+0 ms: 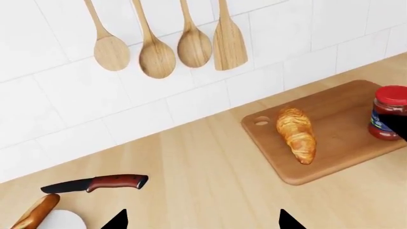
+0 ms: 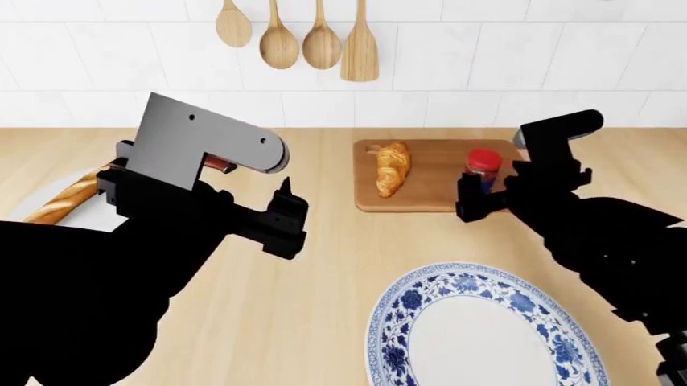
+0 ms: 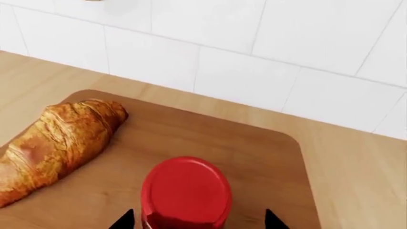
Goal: From the different types of pastries on the counter, select a croissant and place it on the cutting board. Then retrieve a jar of jam from the cabinet and place it alongside the croissant on the cutting board.
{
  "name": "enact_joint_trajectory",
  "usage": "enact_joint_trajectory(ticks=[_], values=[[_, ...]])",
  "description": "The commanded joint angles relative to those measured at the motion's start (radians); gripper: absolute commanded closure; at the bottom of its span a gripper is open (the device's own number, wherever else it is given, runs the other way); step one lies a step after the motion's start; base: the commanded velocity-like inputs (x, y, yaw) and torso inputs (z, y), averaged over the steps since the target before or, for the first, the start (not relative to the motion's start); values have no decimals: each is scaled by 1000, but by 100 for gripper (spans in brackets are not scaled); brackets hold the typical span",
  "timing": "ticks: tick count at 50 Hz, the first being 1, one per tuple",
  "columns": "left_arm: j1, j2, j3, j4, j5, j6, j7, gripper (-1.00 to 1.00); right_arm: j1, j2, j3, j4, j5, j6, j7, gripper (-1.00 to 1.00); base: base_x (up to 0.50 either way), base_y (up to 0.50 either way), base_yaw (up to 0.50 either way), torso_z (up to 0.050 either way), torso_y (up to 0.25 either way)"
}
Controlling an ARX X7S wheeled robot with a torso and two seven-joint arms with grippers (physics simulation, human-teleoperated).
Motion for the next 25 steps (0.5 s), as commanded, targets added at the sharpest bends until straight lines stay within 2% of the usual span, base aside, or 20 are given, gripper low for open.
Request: enact_joint_trajectory(ticks=[1, 25], values=[[3, 0, -2, -1, 3, 0, 2, -100, 0, 16, 8, -31, 12, 11, 4, -100, 0, 0, 0, 0, 0], [-14, -4, -14, 8, -15, -9, -7, -100, 2, 158, 128, -294, 168, 73, 53, -100, 0, 0, 0, 0, 0]])
